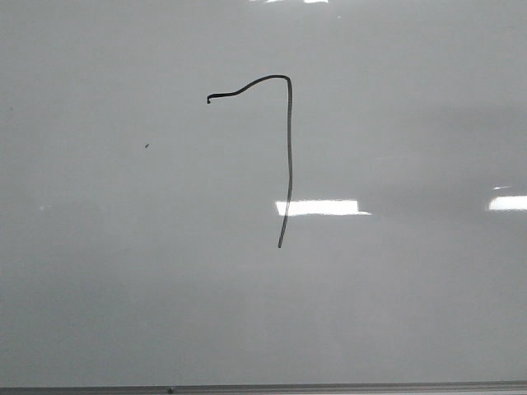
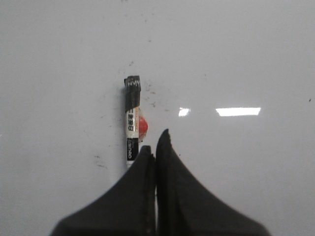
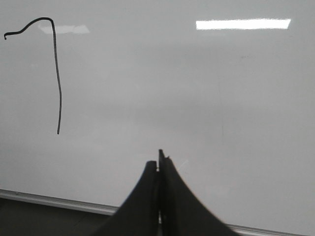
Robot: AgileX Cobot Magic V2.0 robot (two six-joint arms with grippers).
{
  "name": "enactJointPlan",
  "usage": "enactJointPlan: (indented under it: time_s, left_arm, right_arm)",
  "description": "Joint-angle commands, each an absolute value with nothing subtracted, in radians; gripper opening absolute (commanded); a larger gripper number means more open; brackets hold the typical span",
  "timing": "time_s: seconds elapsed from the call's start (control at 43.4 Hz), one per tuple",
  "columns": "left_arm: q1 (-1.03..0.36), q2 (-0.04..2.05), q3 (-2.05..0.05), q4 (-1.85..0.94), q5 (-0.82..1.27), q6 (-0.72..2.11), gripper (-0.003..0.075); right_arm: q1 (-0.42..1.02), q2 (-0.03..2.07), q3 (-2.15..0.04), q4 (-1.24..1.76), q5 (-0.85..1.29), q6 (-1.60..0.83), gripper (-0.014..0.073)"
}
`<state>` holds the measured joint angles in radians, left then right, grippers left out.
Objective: Write number 7 on whiteboard
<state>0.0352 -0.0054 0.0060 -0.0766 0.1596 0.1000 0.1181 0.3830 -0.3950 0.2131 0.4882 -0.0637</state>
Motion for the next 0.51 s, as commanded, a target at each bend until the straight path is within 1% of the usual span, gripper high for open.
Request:
enactJointPlan:
  time_s: [0.0, 0.484]
  left_arm:
    - [0.027, -0.02, 0.008, -0.079, 0.054, 0.088, -0.002]
    - [0.027, -0.02, 0.01, -0.079, 0.056, 0.088, -0.002]
  right_arm:
    - [0.113, 0.388, -0.423, 0.216, 0.414, -0.066, -0.0068]
    - [0.113, 0.388, -0.423, 0.216, 0.414, -0.066, -0.0068]
